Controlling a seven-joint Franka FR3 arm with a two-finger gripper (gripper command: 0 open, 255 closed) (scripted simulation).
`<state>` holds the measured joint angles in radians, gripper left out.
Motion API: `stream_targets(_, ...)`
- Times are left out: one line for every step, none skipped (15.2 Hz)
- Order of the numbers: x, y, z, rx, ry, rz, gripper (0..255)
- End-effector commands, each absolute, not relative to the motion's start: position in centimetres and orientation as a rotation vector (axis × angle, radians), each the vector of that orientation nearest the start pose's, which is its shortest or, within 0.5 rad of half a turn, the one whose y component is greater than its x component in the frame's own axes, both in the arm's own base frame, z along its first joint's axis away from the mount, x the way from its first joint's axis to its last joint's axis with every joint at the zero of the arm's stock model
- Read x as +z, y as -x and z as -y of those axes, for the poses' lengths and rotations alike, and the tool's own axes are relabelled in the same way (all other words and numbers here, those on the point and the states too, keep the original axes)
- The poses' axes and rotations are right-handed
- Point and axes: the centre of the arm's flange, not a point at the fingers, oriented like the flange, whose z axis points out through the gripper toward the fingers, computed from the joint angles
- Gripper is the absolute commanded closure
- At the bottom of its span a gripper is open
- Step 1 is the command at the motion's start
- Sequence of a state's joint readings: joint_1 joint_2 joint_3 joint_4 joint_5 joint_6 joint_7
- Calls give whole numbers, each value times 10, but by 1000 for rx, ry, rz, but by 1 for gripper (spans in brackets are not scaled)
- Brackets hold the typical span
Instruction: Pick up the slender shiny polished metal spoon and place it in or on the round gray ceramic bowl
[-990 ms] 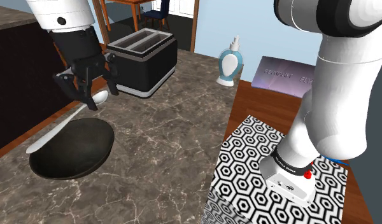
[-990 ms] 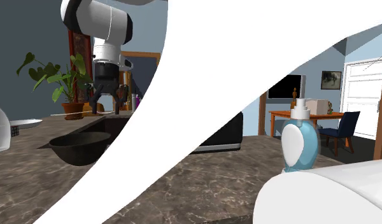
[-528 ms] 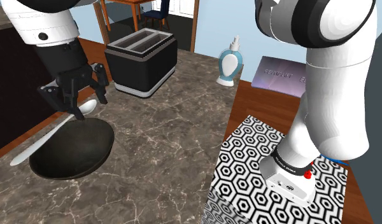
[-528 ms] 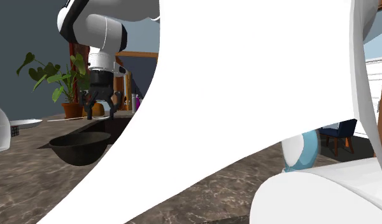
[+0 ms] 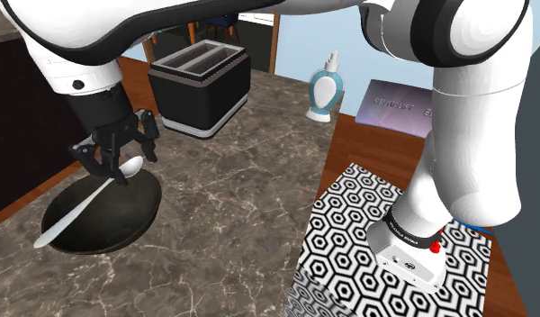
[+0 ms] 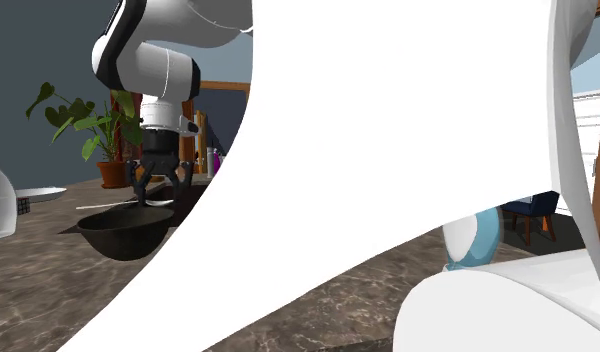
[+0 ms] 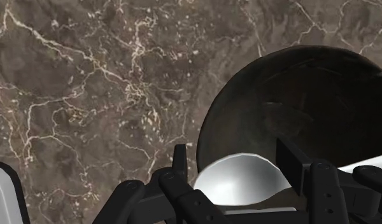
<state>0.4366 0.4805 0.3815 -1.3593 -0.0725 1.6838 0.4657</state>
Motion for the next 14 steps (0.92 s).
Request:
stream_targets(439, -502, -456, 250, 3078, 522, 255)
stream_targets(434, -502, -456, 250, 3078, 522, 255)
stream_targets(434, -502, -456, 250, 3078, 522, 255)
stream_targets(434, -502, -456, 250, 3078, 522, 255)
stream_targets(434, -502, -456, 250, 3078, 522, 255)
stream_targets(434, -502, -456, 250, 3078, 522, 255)
stream_targets(434, -502, -456, 250, 3078, 522, 255)
stream_targets(434, -502, -456, 250, 3078, 522, 255)
stream_targets(434, -502, -456, 250, 3078, 522, 255)
stream_targets(434, -502, -456, 250, 3078, 522, 0)
stream_targets(434, -502, -456, 250, 3078, 522, 0)
stream_targets(434, -502, -456, 250, 3078, 522, 0)
stream_targets(434, -502, -456, 250, 3078, 522, 0)
stream_targets(434, -502, -456, 250, 3078, 522, 0)
